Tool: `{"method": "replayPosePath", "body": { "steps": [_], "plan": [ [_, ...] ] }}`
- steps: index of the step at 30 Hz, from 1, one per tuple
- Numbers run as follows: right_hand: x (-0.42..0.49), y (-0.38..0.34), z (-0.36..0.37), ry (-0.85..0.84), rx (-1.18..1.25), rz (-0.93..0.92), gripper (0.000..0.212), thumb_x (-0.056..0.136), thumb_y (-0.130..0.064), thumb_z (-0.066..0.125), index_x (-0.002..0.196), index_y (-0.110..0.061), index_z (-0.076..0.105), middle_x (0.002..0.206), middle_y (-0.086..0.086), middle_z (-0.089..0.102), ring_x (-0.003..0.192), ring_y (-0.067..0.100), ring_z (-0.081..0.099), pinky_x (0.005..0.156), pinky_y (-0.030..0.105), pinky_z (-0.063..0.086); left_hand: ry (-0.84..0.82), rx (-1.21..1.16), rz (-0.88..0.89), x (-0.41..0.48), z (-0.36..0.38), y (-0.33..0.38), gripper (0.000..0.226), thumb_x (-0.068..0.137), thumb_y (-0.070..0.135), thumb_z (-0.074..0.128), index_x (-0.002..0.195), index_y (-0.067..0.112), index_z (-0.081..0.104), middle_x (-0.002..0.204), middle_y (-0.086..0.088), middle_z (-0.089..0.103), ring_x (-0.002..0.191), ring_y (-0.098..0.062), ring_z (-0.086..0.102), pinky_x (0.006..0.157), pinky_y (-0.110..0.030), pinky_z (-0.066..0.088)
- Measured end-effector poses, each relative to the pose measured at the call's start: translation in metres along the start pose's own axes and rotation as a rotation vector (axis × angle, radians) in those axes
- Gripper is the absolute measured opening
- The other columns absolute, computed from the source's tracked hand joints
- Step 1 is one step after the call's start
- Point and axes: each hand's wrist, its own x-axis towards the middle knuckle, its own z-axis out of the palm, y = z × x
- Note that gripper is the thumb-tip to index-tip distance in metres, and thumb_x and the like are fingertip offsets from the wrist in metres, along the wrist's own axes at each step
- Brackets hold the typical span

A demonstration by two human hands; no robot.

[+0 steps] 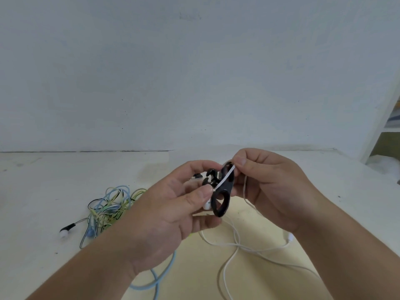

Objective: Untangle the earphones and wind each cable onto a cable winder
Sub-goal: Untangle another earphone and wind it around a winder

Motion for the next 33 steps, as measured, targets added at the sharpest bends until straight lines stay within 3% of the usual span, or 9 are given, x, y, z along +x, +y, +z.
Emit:
{"method": "replayPosePath", "body": {
  "steps": [12, 16, 20, 23, 26, 30, 33],
  "plan": [
    [-0.0005, 0.0012, 0.0008, -0.098, 0.034, -0.037, 0.022, 0.089, -0.014, 0.054, 0.069, -0.005, 0.057, 0.079, 0.018, 0.06, 0.076, 0.033, 0.044, 0.067, 0.035, 0.044, -0.043, -0.161, -0.075, -0.0016, -0.0047, 0.0037, 0.038, 0.076, -0.002, 0.064, 0.108, 0.017, 0.074, 0.098, -0.013, 0.066, 0.075, -0.02, 0.06, 0.066, -0.03, 0.056],
    [0.0001, 0.0013, 0.0007, -0.08, 0.008, -0.033, 0.022, 0.088, -0.015, 0.056, 0.069, -0.006, 0.058, 0.076, 0.016, 0.061, 0.077, 0.034, 0.046, 0.067, 0.035, 0.045, 0.007, -0.037, -0.053, -0.0015, -0.0042, 0.0039, 0.037, 0.074, 0.001, 0.067, 0.106, 0.018, 0.074, 0.099, -0.012, 0.068, 0.074, -0.021, 0.066, 0.065, -0.03, 0.057],
    [0.0003, 0.003, 0.0003, -0.039, -0.071, -0.032, 0.021, 0.088, -0.016, 0.058, 0.071, -0.004, 0.058, 0.077, 0.022, 0.061, 0.075, 0.035, 0.052, 0.069, 0.038, 0.047, 0.091, 0.205, 0.066, -0.0012, -0.0016, 0.0021, 0.033, 0.071, 0.006, 0.071, 0.1, 0.02, 0.071, 0.104, -0.017, 0.07, 0.084, -0.024, 0.069, 0.081, -0.04, 0.051],
    [-0.0018, 0.0012, 0.0026, -0.011, -0.112, -0.032, 0.024, 0.095, -0.009, 0.057, 0.072, -0.001, 0.057, 0.074, 0.019, 0.063, 0.064, 0.027, 0.055, 0.06, 0.028, 0.048, 0.114, 0.283, 0.141, 0.0007, -0.0017, 0.0001, 0.028, 0.07, 0.007, 0.072, 0.094, 0.022, 0.072, 0.101, -0.022, 0.07, 0.084, -0.023, 0.067, 0.073, -0.029, 0.052],
    [-0.003, -0.0018, 0.0003, 0.045, -0.229, -0.032, 0.024, 0.095, -0.01, 0.058, 0.076, 0.004, 0.061, 0.07, 0.015, 0.064, 0.06, 0.019, 0.059, 0.057, 0.024, 0.046, 0.086, 0.341, 0.161, 0.0016, -0.0064, -0.0006, 0.028, 0.064, 0.022, 0.076, 0.092, 0.023, 0.074, 0.095, -0.014, 0.073, 0.085, -0.021, 0.067, 0.073, -0.023, 0.053],
    [-0.0037, -0.0032, -0.006, 0.094, -0.407, -0.061, 0.026, 0.091, -0.028, 0.066, 0.069, -0.014, 0.068, 0.068, 0.006, 0.064, 0.062, 0.014, 0.055, 0.06, 0.021, 0.041, 0.033, 0.357, 0.151, 0.0003, -0.0095, 0.0013, 0.026, 0.064, 0.025, 0.074, 0.091, 0.022, 0.074, 0.088, -0.005, 0.073, 0.082, -0.015, 0.067, 0.073, -0.02, 0.052],
    [-0.004, -0.0026, -0.0037, 0.096, -0.441, -0.051, 0.035, 0.095, -0.028, 0.064, 0.061, -0.02, 0.063, 0.06, 0.002, 0.056, 0.058, 0.014, 0.046, 0.057, 0.021, 0.036, 0.01, 0.316, 0.152, 0.0001, -0.0097, 0.0025, 0.025, 0.065, 0.022, 0.075, 0.09, 0.021, 0.074, 0.089, -0.007, 0.071, 0.08, -0.017, 0.065, 0.071, -0.023, 0.052]
  ]
}}
